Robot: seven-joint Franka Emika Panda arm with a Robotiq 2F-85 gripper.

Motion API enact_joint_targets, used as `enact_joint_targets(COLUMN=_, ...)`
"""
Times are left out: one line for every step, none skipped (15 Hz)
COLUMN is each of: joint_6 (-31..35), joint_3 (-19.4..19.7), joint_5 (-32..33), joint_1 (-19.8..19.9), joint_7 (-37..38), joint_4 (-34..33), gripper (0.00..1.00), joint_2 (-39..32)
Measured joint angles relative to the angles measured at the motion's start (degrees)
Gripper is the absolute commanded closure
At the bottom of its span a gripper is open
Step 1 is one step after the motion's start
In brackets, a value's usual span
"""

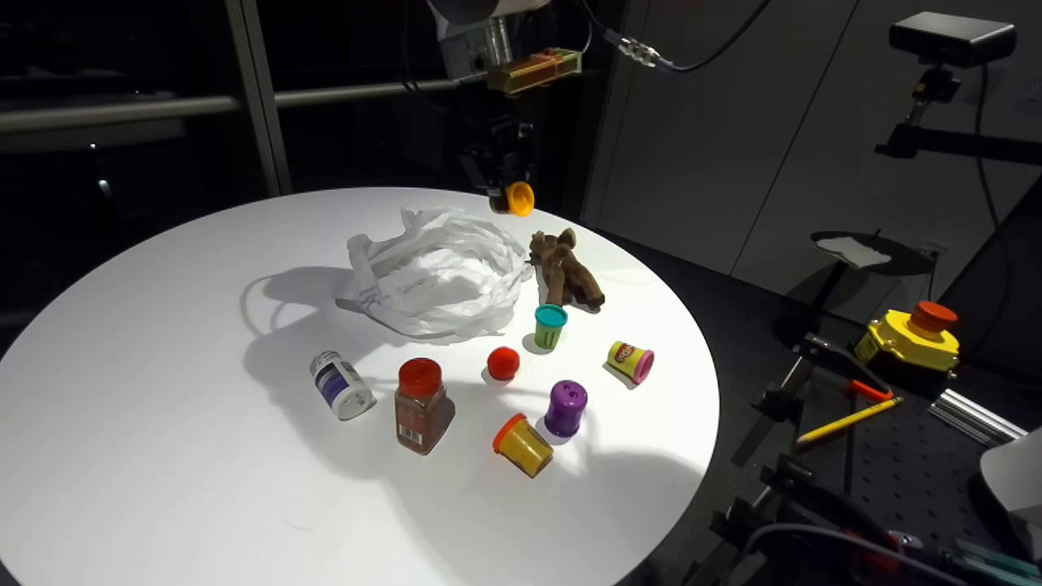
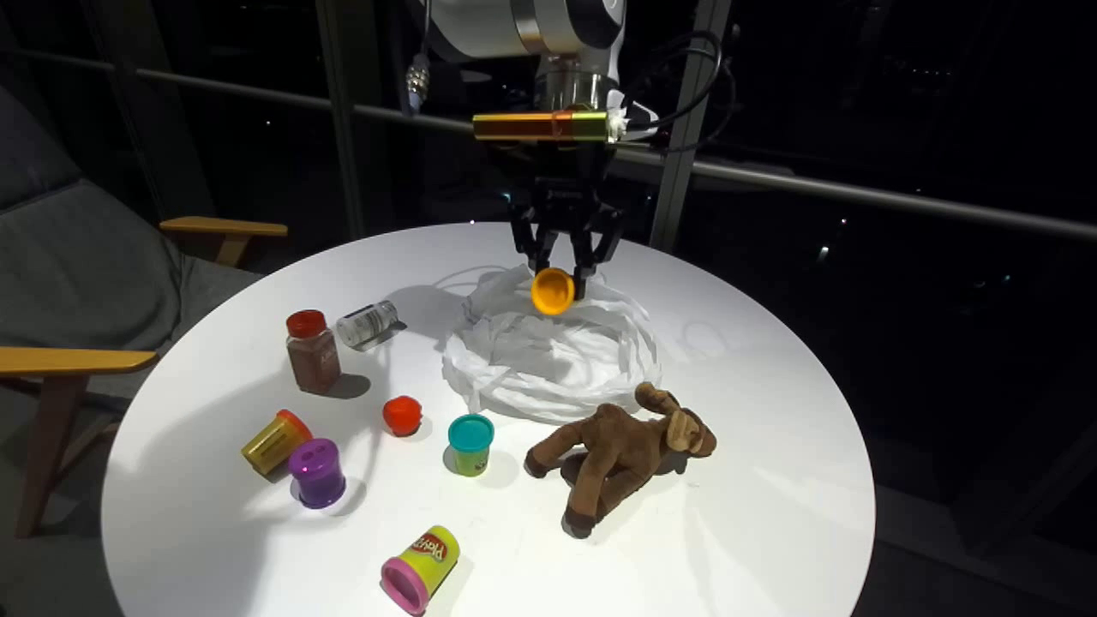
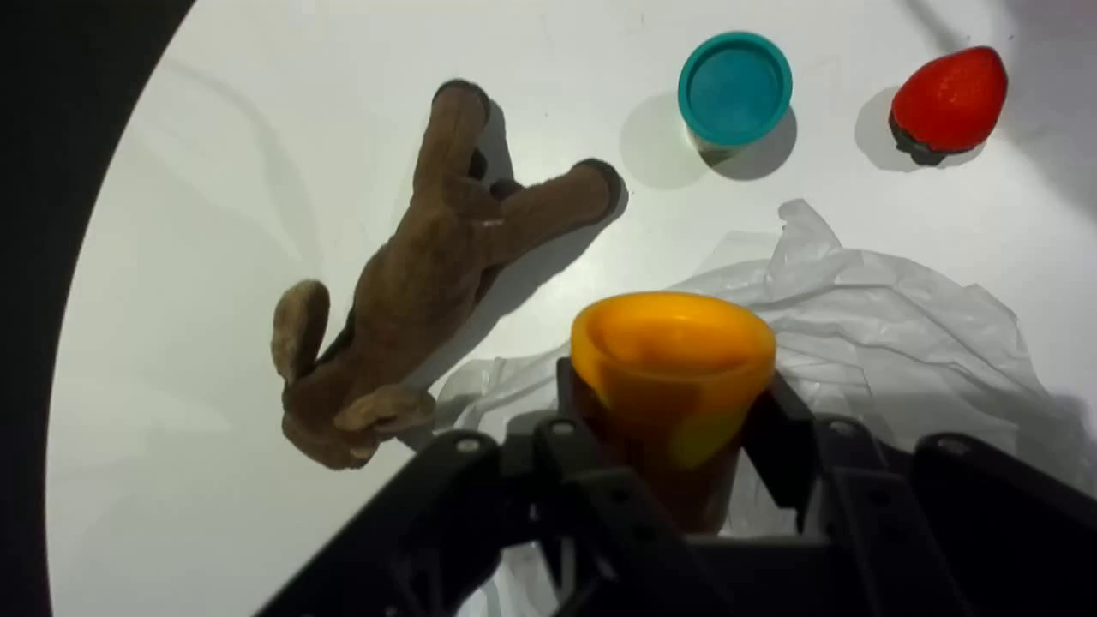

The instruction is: Remove the objects in the plastic and put them on the table

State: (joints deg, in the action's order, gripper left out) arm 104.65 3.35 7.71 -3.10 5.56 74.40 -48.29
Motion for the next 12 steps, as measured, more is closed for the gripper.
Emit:
enact_joint_targets(joint_6=0.4, joint_3=0.0, joint_5=-0.58, joint_1=0.35, joint_7=0.83, joint_4=2.89, gripper=0.78, joint_2=1.09)
enact_joint_targets(joint_6=1.42, joint_3=0.02, joint_5=-1.37, joint_1=0.8, joint_7=1.85, joint_4=5.89, gripper=0.78, joint_2=1.97)
enact_joint_targets(joint_6=3.44, joint_3=0.05, joint_5=-2.48, joint_1=1.41, joint_7=3.0, joint_4=8.94, gripper=0.78, joint_2=2.62)
enact_joint_targets(joint_6=6.27, joint_3=0.17, joint_5=-3.58, joint_1=2.14, joint_7=4.2, joint_4=11.96, gripper=0.78, joint_2=3.2)
enact_joint_targets(joint_6=9.61, joint_3=0.42, joint_5=-4.69, joint_1=2.91, joint_7=5.33, joint_4=14.98, gripper=0.78, joint_2=3.76)
enact_joint_targets(joint_6=13.04, joint_3=0.75, joint_5=-5.69, joint_1=3.74, joint_7=6.17, joint_4=17.95, gripper=0.78, joint_2=4.31)
enact_joint_targets(joint_6=16.42, joint_3=1.19, joint_5=-6.5, joint_1=4.5, joint_7=6.81, joint_4=20.98, gripper=0.78, joint_2=5.01)
enact_joint_targets(joint_6=19.81, joint_3=1.76, joint_5=-7.12, joint_1=5.22, joint_7=7.29, joint_4=24.08, gripper=0.78, joint_2=5.8)
enact_joint_targets(joint_6=23.0, joint_3=2.38, joint_5=-7.49, joint_1=5.84, joint_7=7.77, joint_4=27.15, gripper=0.78, joint_2=6.77)
enact_joint_targets(joint_6=25.77, joint_3=2.98, joint_5=-7.96, joint_1=6.34, joint_7=8.05, joint_4=30.1, gripper=0.78, joint_2=7.84)
enact_joint_targets(joint_6=28.31, joint_3=3.51, joint_5=-8.4, joint_1=6.8, joint_7=8.18, joint_4=33.06, gripper=0.78, joint_2=9.01)
enact_joint_targets(joint_6=30.44, joint_3=3.81, joint_5=-8.94, joint_1=7.29, joint_7=8.18, joint_4=35.87, gripper=0.78, joint_2=10.23)
